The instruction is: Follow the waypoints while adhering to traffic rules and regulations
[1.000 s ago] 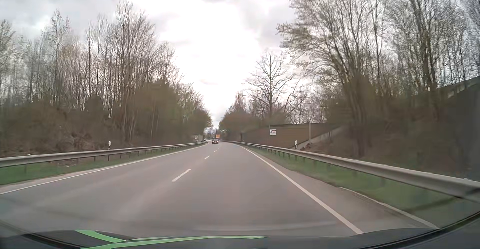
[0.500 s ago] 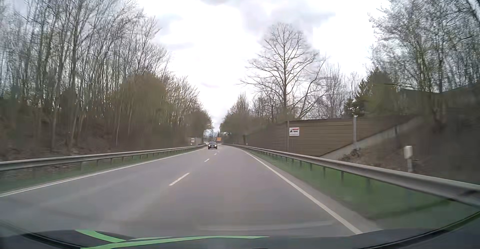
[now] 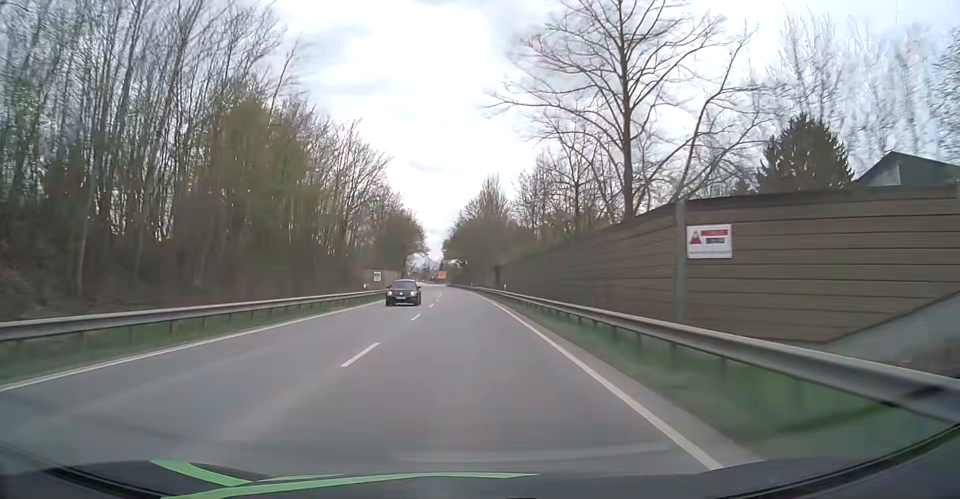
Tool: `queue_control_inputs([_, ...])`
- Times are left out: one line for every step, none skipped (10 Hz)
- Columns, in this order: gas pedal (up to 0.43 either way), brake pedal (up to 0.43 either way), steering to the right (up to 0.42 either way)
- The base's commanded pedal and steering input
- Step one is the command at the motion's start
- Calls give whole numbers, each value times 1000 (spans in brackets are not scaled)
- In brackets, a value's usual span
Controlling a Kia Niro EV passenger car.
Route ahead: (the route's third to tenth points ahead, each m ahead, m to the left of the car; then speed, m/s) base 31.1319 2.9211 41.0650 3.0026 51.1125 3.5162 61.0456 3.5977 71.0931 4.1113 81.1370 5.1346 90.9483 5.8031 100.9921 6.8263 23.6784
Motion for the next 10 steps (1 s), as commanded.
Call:
queue_control_inputs([177, 0, -5])
queue_control_inputs([177, 0, -4])
queue_control_inputs([177, 0, -4])
queue_control_inputs([177, 0, -5])
queue_control_inputs([177, 0, -5])
queue_control_inputs([177, 0, -5])
queue_control_inputs([177, 0, -5])
queue_control_inputs([177, 0, -4])
queue_control_inputs([177, 0, -4])
queue_control_inputs([177, 0, -4])
